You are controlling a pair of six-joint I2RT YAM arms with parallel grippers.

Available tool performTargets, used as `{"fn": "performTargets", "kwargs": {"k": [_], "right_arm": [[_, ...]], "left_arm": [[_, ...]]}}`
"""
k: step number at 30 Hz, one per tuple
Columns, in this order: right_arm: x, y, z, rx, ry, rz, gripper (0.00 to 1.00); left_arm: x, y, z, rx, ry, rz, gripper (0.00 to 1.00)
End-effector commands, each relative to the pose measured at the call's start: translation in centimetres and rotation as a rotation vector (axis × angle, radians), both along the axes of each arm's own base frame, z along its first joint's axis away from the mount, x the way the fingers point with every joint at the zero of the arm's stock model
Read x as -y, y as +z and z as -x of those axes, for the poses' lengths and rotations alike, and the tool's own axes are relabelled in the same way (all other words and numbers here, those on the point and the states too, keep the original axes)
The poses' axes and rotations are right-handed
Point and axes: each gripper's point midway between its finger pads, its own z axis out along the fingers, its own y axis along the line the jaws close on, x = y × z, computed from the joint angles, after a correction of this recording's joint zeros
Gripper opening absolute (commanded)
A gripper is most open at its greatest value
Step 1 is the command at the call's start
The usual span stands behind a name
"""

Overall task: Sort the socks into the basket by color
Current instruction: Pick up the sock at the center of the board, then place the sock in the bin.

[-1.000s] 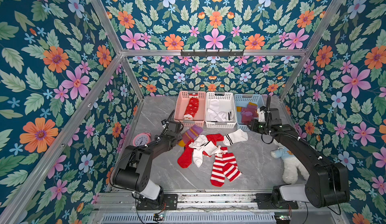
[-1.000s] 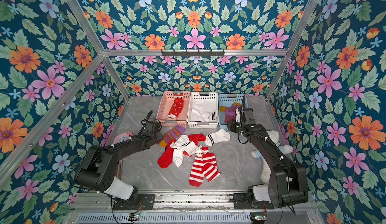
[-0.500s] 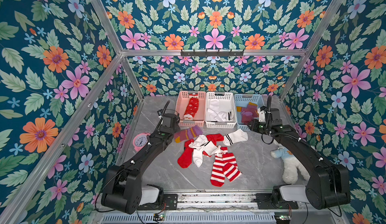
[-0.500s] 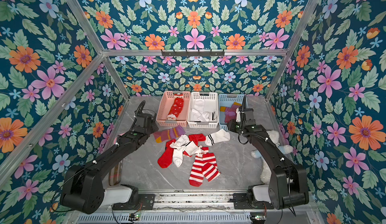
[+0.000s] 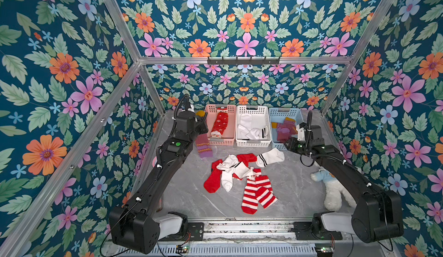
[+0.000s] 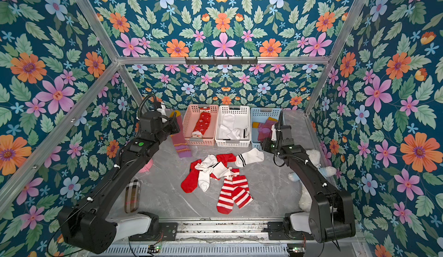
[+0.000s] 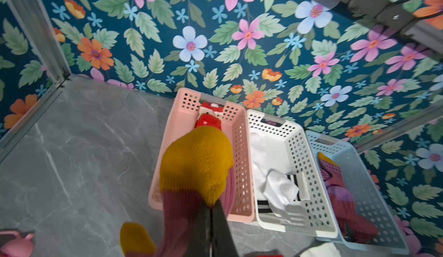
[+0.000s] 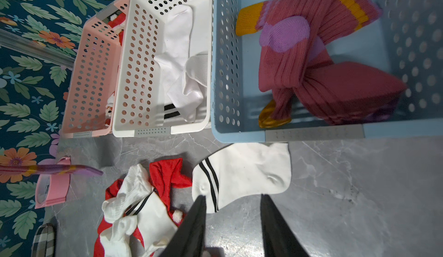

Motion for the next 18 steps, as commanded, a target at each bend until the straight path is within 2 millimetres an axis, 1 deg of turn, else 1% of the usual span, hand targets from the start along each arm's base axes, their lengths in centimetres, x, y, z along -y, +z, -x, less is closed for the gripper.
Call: {"fn": "performTargets", "kwargs": {"k": [1, 7, 10, 18], "right_arm": [[0.2, 0.5, 0.0, 0.022, -0.013, 0.005, 0.40], [0.6, 0.9, 0.6, 0.039, -0.024, 0.013, 0.40], [0.8, 1.2, 0.9, 0.048, -0.032, 0.019, 0.41], [1.5, 2.2, 1.8, 0.080, -0.055, 0.041, 0.42]], "left_arm": [[1.8, 2.4, -0.2, 0.057, -0.103, 0.016, 0.00], [4.4, 6.0, -0.8, 0.146, -0.203, 0.072, 0.00], [6.2, 7.2, -1.2, 0.181, -0.261, 0.079, 0.00], [11.2, 9.4, -2.5, 0.231, -0.384, 0.120, 0.00]]}}
